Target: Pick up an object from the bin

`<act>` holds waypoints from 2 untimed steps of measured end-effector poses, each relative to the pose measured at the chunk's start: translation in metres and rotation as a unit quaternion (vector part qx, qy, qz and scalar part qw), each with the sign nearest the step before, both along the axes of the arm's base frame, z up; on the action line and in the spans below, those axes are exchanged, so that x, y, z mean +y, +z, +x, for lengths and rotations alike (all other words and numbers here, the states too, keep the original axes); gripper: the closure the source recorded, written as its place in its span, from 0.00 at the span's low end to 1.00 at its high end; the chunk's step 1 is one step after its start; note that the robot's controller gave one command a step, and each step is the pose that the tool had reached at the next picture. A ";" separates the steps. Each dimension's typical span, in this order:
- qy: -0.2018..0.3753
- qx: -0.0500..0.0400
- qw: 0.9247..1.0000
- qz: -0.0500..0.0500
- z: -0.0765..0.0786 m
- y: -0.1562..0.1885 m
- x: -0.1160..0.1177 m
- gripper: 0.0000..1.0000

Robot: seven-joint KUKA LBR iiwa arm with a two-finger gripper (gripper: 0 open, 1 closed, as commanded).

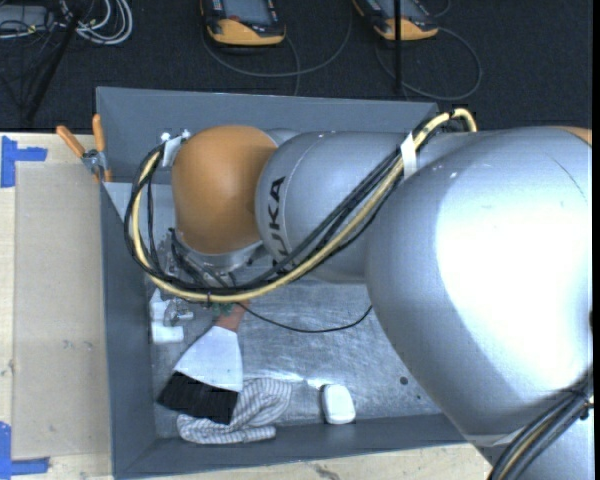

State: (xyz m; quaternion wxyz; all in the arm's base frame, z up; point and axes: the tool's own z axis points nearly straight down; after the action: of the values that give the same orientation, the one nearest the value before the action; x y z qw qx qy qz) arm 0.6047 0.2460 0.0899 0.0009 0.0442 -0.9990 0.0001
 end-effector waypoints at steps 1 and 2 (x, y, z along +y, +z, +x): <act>-0.004 -0.002 1.000 0.001 -0.001 0.004 -0.001 1.00; -0.005 -0.002 1.000 0.000 -0.001 0.012 -0.001 1.00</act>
Offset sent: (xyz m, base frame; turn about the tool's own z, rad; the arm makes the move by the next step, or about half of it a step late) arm -0.0001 -0.0001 0.0331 0.0000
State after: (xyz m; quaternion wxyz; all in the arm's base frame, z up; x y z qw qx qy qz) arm 0.6034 0.2450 0.1023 -0.0007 0.0397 -0.9992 -0.0003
